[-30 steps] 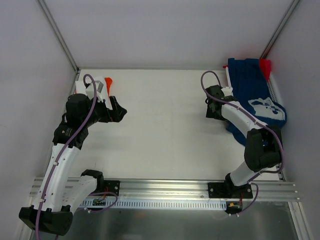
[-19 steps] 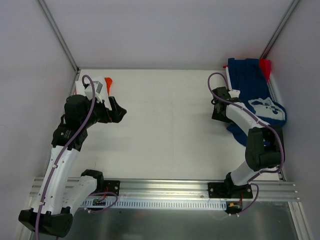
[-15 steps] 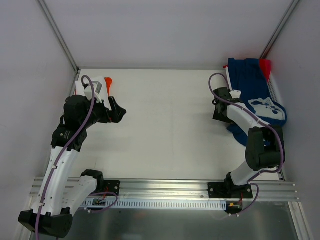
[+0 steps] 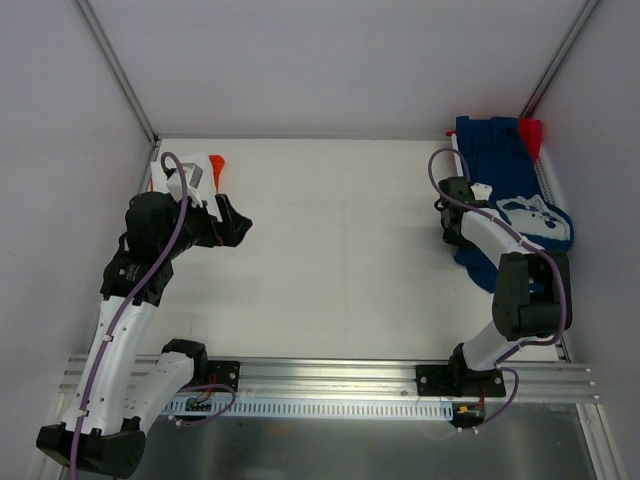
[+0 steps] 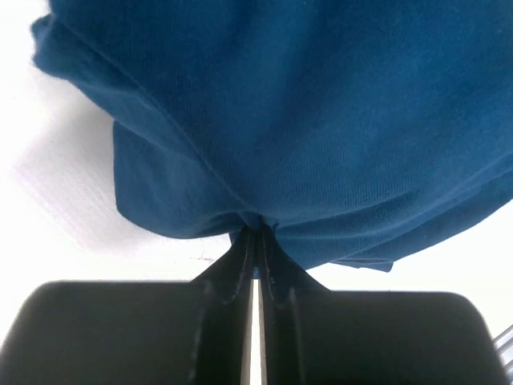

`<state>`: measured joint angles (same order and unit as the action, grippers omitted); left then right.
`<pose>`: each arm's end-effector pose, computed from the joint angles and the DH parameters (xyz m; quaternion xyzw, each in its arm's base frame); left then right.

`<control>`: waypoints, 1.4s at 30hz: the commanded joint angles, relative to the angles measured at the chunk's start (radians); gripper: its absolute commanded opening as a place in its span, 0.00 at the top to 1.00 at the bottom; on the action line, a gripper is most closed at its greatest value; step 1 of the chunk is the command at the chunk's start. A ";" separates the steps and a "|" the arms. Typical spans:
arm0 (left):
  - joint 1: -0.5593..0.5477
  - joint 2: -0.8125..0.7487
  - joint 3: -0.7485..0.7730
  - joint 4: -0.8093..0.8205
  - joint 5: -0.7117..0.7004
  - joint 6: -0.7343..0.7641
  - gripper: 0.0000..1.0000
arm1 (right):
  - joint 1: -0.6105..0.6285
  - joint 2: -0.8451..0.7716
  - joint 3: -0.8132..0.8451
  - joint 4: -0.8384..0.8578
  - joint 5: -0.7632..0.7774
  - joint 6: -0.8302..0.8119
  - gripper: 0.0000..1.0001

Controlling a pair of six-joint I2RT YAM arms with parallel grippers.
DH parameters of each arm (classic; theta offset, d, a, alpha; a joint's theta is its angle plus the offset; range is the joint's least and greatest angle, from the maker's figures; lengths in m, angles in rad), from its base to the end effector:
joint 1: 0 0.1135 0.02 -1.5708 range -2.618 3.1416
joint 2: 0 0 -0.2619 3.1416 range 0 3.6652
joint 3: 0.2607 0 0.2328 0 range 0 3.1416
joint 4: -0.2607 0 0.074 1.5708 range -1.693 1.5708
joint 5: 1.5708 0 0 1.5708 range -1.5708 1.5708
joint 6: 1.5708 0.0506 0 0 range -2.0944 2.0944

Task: Fold and stack the t-shirts
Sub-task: Grab the tshirt from the pile, then move the tshirt to the center of the board

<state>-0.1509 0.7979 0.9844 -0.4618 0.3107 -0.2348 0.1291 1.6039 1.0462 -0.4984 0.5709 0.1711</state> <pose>0.1604 -0.0400 0.3685 0.0602 0.7911 -0.2354 0.5614 0.3096 0.0126 0.2057 0.0911 0.9262 -0.2327 0.2822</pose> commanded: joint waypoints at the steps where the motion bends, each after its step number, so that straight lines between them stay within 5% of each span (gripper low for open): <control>1: -0.006 -0.017 0.011 0.009 0.011 0.015 0.01 | -0.006 -0.018 -0.006 0.020 -0.020 0.010 1.00; 10: -0.006 -0.008 0.008 0.009 0.008 0.019 0.01 | 0.041 -0.209 -0.003 -0.043 -0.042 0.008 1.00; 15: -0.006 0.003 0.007 0.009 0.010 0.023 0.01 | 0.222 -0.431 0.171 -0.184 0.001 -0.015 1.00; 21: -0.004 0.015 0.005 0.009 0.016 0.026 0.01 | 0.515 -0.423 0.614 -0.297 -0.185 -0.073 1.00; 25: -0.004 0.020 0.003 0.009 0.010 0.029 0.01 | 0.755 -0.128 1.070 -0.487 -0.310 -0.111 1.00; 26: -0.004 0.021 0.002 0.009 0.010 0.031 0.01 | 0.798 -0.061 1.297 -0.534 -0.334 -0.137 1.00; 30: -0.004 0.023 0.000 0.011 -0.002 0.035 0.01 | 0.908 0.169 1.658 -0.614 -0.463 -0.116 1.00; 34: -0.004 0.023 -0.004 0.009 -0.016 0.037 0.01 | 0.923 0.019 1.357 -0.413 -0.534 -0.077 1.00; 42: -0.004 0.031 -0.004 0.009 -0.012 0.037 0.01 | 0.922 -0.336 1.030 -0.382 -0.255 -0.151 1.00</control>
<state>-0.1509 0.8314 0.9840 -0.4622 0.3046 -0.2184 1.0534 1.4757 2.0892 -0.9463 0.1955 0.0570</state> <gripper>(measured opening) 0.990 0.015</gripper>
